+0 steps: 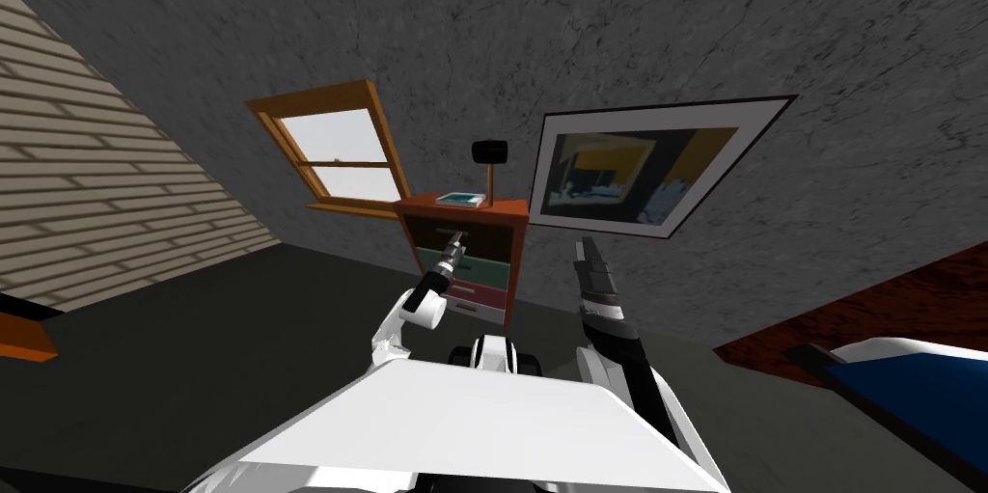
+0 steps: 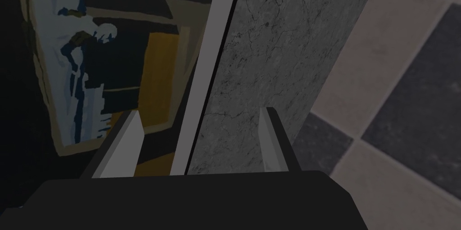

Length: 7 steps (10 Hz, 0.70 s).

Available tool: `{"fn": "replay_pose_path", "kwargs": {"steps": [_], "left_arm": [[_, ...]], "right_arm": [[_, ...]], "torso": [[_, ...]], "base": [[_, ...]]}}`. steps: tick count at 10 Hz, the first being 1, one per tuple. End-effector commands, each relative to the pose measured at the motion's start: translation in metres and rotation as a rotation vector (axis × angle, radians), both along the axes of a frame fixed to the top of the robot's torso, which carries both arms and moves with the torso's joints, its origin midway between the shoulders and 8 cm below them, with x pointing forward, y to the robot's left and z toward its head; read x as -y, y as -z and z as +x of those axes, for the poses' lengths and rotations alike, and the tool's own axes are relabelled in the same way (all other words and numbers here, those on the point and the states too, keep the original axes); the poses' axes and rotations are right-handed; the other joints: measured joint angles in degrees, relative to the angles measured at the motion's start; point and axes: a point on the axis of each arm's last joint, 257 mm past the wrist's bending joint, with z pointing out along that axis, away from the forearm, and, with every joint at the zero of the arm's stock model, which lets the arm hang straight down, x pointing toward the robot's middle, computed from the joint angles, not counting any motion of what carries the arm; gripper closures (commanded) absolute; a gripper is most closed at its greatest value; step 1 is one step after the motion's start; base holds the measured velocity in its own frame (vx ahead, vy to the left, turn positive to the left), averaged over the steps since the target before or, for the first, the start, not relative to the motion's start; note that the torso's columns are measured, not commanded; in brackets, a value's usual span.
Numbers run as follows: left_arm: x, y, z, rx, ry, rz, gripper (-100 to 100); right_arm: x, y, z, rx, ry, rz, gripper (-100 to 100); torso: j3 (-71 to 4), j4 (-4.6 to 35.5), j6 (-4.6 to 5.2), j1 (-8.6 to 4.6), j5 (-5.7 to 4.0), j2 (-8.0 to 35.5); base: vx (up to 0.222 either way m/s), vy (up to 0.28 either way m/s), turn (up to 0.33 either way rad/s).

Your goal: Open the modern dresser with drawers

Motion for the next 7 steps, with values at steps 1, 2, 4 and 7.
{"fn": "replay_pose_path", "kwargs": {"steps": [1,2,4,7], "left_arm": [[0.0006,0.0057,0.0024,-0.019,0.001,0.008,-100],[-0.0001,-0.0004,0.0017,-0.023,-0.001,0.008,-100],[0.0006,0.0018,0.0028,-0.021,0.000,0.008,100],[0.0030,-0.0033,-0.0044,-0.017,0.009,0.008,100]], "right_arm": [[0.0000,0.0000,0.0000,0.000,0.000,0.000,0],[0.0000,0.0000,0.0000,0.000,0.000,0.000,0],[0.0000,0.0000,0.0000,0.000,0.000,0.000,0],[-0.0001,-0.0001,0.0001,0.000,0.000,0.000,0]], "torso": [[-0.01,0.00,-0.01,0.00,0.00,-0.01],[0.03,0.02,-0.01,-0.03,-0.01,0.07],[-0.05,-0.03,0.00,-0.05,-0.02,-0.04],[0.15,0.01,0.03,0.10,0.05,0.24]], "base": [[0.022,0.009,-0.006],[0.099,-0.017,-0.013],[0.036,-0.007,0.000],[-0.162,0.022,0.027]]}}
